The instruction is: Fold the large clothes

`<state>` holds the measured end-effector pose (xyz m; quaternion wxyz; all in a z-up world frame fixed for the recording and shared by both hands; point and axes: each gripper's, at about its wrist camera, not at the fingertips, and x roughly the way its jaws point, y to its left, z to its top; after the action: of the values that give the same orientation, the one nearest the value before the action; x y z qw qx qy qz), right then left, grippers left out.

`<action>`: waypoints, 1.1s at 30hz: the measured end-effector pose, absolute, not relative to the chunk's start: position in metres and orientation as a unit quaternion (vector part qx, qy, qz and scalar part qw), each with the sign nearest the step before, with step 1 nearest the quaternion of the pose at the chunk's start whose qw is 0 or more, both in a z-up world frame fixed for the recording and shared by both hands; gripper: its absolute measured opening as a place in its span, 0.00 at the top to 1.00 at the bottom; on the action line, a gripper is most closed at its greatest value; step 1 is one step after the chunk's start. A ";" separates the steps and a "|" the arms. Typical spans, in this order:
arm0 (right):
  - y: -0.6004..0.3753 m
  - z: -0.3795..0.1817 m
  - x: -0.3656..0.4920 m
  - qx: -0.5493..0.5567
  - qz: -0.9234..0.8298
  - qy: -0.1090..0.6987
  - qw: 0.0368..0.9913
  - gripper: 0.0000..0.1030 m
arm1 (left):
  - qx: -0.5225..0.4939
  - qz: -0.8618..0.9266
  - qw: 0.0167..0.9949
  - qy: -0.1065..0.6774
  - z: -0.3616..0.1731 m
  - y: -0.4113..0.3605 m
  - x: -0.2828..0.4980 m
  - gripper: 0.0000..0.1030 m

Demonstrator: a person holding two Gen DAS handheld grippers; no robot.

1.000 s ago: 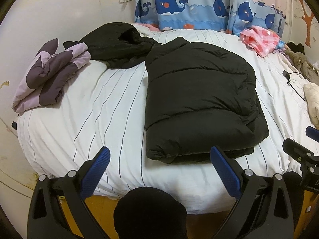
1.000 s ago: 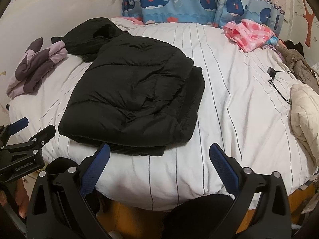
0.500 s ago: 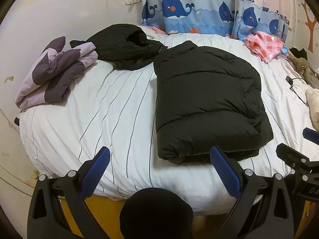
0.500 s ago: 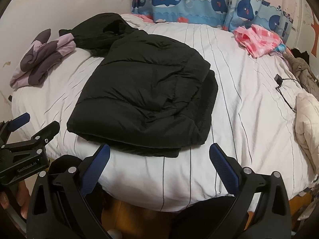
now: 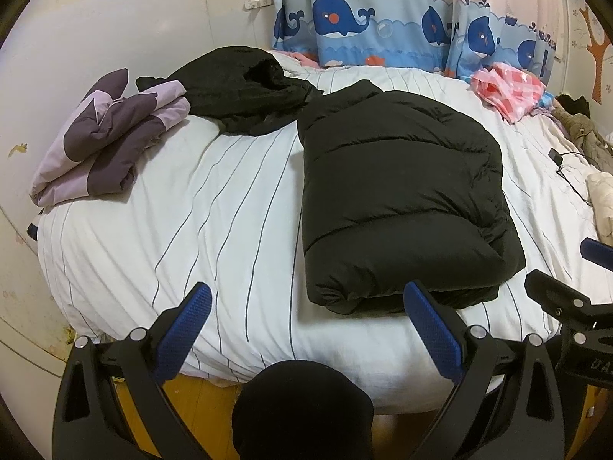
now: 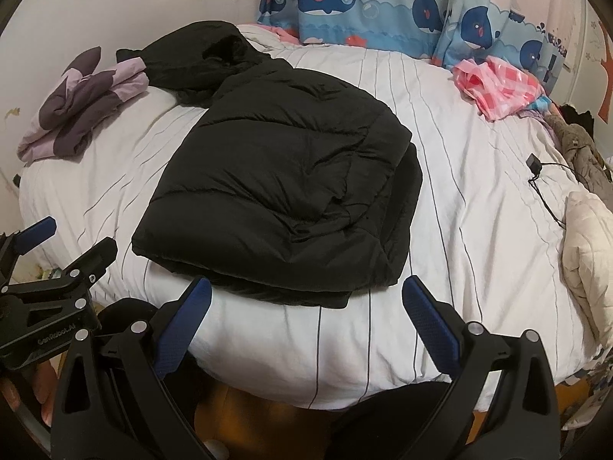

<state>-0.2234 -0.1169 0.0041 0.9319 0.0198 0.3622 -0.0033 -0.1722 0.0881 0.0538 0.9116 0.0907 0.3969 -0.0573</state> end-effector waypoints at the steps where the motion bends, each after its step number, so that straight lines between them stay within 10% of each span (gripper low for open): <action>1: -0.117 0.004 -0.223 0.020 -0.003 0.362 0.932 0.07 | 0.091 -0.056 0.912 0.397 0.054 0.087 -0.173 0.07; 33: -0.132 0.008 -0.224 0.023 -0.026 0.361 0.932 0.07 | 0.118 -0.072 0.906 0.401 0.054 0.055 -0.187 0.07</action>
<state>-0.2243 -0.1325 0.0079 0.9320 0.0228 0.3608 -0.0262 -0.1867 0.0555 0.0538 0.9056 0.1176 0.4010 -0.0718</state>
